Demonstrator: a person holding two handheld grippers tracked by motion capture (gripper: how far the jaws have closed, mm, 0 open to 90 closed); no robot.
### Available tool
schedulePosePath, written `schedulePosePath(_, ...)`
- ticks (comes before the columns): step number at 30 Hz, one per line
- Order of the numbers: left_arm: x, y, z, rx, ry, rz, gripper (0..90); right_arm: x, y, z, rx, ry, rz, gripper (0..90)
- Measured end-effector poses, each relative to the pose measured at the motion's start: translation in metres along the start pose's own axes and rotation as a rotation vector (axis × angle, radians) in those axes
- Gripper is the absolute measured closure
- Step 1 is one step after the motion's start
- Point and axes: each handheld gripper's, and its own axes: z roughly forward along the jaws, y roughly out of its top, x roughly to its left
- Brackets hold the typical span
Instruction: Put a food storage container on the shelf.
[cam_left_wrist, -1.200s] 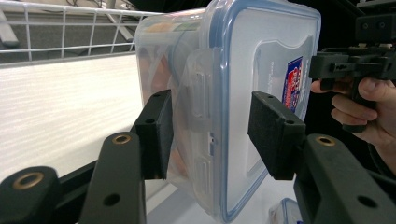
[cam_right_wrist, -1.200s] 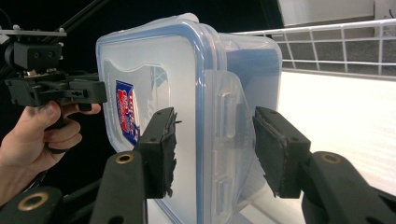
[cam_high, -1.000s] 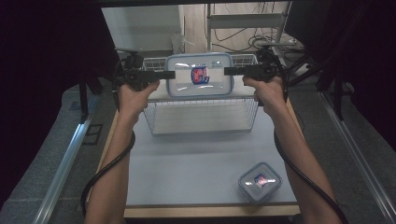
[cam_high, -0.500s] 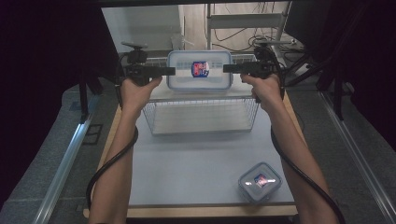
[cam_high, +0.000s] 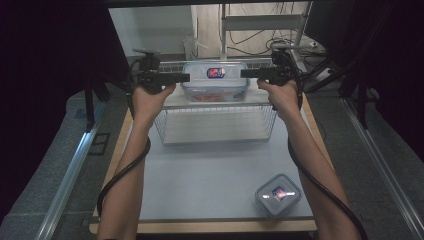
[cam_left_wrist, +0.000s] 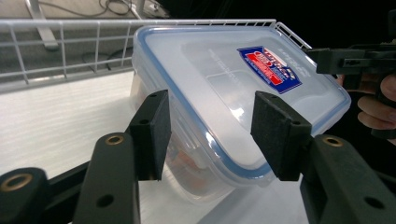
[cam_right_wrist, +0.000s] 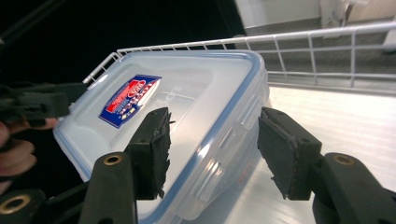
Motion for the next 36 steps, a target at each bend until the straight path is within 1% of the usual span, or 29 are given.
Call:
schedulePosePath(1,0.000,0.000,0.000,0.000,0.000,0.000,46.1,0.000,0.000,-0.001,0.000,-0.005,-0.008,42.9)
schedulePosePath(2,-0.001,0.000,-0.002,-0.010,0.000,0.008,46.1,0.000,0.000,-0.001,0.000,-0.005,-0.008,42.9)
schedulePosePath(3,-0.001,-0.001,-0.003,-0.016,-0.003,0.009,44.1,0.001,-0.001,-0.003,-0.004,-0.012,-0.028,42.2)
schedulePosePath(6,-0.004,-0.002,-0.005,-0.022,-0.006,0.026,42.2,0.001,-0.002,-0.005,-0.007,-0.007,-0.035,41.3)
schedulePosePath(7,-0.005,-0.003,-0.006,-0.024,-0.007,0.035,41.2,0.001,-0.002,-0.006,-0.011,-0.001,-0.037,40.5)
schedulePosePath(8,-0.005,-0.004,-0.006,-0.026,-0.010,0.046,39.3,0.002,-0.003,-0.008,-0.014,0.004,-0.051,38.8)
schedulePosePath(9,-0.007,-0.005,-0.007,-0.030,-0.011,0.053,39.3,0.002,-0.003,-0.008,-0.014,0.004,-0.051,38.8)
schedulePosePath(10,-0.008,-0.006,-0.007,-0.037,-0.012,0.062,38.4,0.003,-0.004,-0.009,-0.014,0.004,-0.061,37.7)
schedulePosePath(11,-0.010,-0.007,-0.008,-0.044,-0.011,0.070,35.5,0.004,-0.006,-0.010,-0.013,0.008,-0.076,35.3)
schedulePosePath(12,-0.011,-0.009,-0.009,-0.048,-0.010,0.081,35.5,0.004,-0.006,-0.010,-0.013,0.008,-0.076,35.3)
schedulePosePath(13,-0.014,-0.012,-0.010,-0.058,-0.020,0.104,32.9,0.004,-0.008,-0.013,-0.018,0.015,-0.091,33.2)
schedulePosePath(14,-0.014,-0.012,-0.010,-0.058,-0.020,0.104,31.7,0.004,-0.009,-0.014,-0.021,0.019,-0.097,31.9)
schedulePosePath(15,-0.017,-0.016,-0.012,-0.067,-0.016,0.132,29.5,0.004,-0.011,-0.015,-0.023,0.023,-0.103,30.5)
schedulePosePath(16,-0.017,-0.016,-0.012,-0.067,-0.016,0.132,28.2,0.004,-0.011,-0.015,-0.023,0.023,-0.103,30.5)
schedulePosePath(17,-0.020,-0.019,-0.014,-0.070,-0.012,0.157,26.7,0.004,-0.014,-0.018,-0.028,0.034,-0.121,28.2)
schedulePosePath(18,-0.022,-0.022,-0.015,-0.071,-0.007,0.172,25.1,0.004,-0.015,-0.019,-0.028,0.037,-0.128,27.1)
schedulePosePath(19,-0.022,-0.022,-0.015,-0.071,-0.007,0.172,23.2,0.005,-0.017,-0.021,-0.028,0.039,-0.141,26.1)
schedulePosePath(22,-0.027,-0.030,-0.017,-0.074,0.008,0.222,19.6,0.008,-0.022,-0.025,-0.021,0.036,-0.172,23.6)
schedulePosePath(23,-0.029,-0.033,-0.018,-0.078,0.010,0.232,19.6,0.008,-0.022,-0.025,-0.021,0.036,-0.172,23.6)
schedulePosePath(24,-0.031,-0.040,-0.019,-0.082,0.004,0.255,17.2,0.010,-0.025,-0.027,-0.013,0.044,-0.190,21.7)
schedulePosePath(25,-0.031,-0.040,-0.019,-0.082,0.004,0.255,16.1,0.010,-0.025,-0.027,-0.013,0.044,-0.190,21.7)
schedulePosePath(26,-0.033,-0.047,-0.020,-0.083,0.002,0.274,15.6,0.012,-0.029,-0.030,-0.007,0.044,-0.207,20.3)
schedulePosePath(27,-0.034,-0.050,-0.021,-0.082,-0.002,0.284,14.8,0.013,-0.031,-0.032,-0.008,0.041,-0.223,19.7)
schedulePosePath(28,-0.034,-0.050,-0.021,-0.082,-0.002,0.284,13.4,0.013,-0.031,-0.032,-0.008,0.041,-0.223,19.7)
schedulePosePath(32,-0.041,-0.063,-0.023,-0.086,-0.005,0.314,10.9,0.017,-0.040,-0.038,-0.005,0.038,-0.260,17.1)
schedulePosePath(33,-0.042,-0.066,-0.024,-0.083,-0.008,0.322,9.8,0.020,-0.045,-0.041,-0.008,0.032,-0.278,15.9)
schedulePosePath(34,-0.044,-0.069,-0.025,-0.077,-0.003,0.323,9.8,0.020,-0.045,-0.041,-0.008,0.032,-0.278,15.9)
schedulePosePath(36,-0.048,-0.077,-0.026,-0.061,0.002,0.338,8.9,0.023,-0.050,-0.044,-0.009,0.029,-0.296,14.8)
